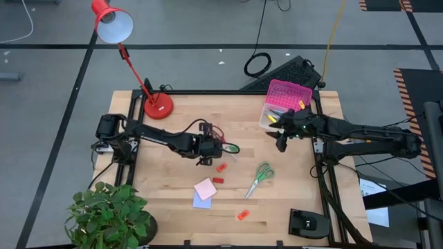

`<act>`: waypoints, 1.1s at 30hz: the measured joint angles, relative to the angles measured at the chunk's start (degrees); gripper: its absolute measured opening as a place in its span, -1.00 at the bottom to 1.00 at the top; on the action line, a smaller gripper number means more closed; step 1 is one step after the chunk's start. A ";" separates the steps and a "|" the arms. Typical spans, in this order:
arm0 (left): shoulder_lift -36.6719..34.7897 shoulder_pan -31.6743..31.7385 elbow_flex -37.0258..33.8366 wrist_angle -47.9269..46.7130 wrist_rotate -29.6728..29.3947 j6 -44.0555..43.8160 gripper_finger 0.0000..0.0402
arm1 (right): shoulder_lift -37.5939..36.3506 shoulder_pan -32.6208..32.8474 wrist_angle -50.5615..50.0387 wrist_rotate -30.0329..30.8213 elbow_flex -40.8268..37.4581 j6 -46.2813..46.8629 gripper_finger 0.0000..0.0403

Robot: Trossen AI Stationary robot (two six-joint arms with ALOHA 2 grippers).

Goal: Pack school essentials
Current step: Put the orange scissors into the supply box

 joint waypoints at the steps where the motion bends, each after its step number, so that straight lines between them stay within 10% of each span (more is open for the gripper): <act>1: -0.01 -0.15 1.04 -0.18 -0.90 0.57 -0.92 | 0.09 0.04 1.82 0.04 -0.32 0.08 -0.14; 25: -0.04 -7.80 15.35 -1.57 -24.95 13.55 -0.94 | 12.29 15.73 29.88 0.39 -2.07 -5.85 -0.14; 33: -0.06 -10.41 15.35 1.21 -30.32 17.05 -0.94 | 20.16 20.15 41.51 10.43 -2.05 -12.85 -0.14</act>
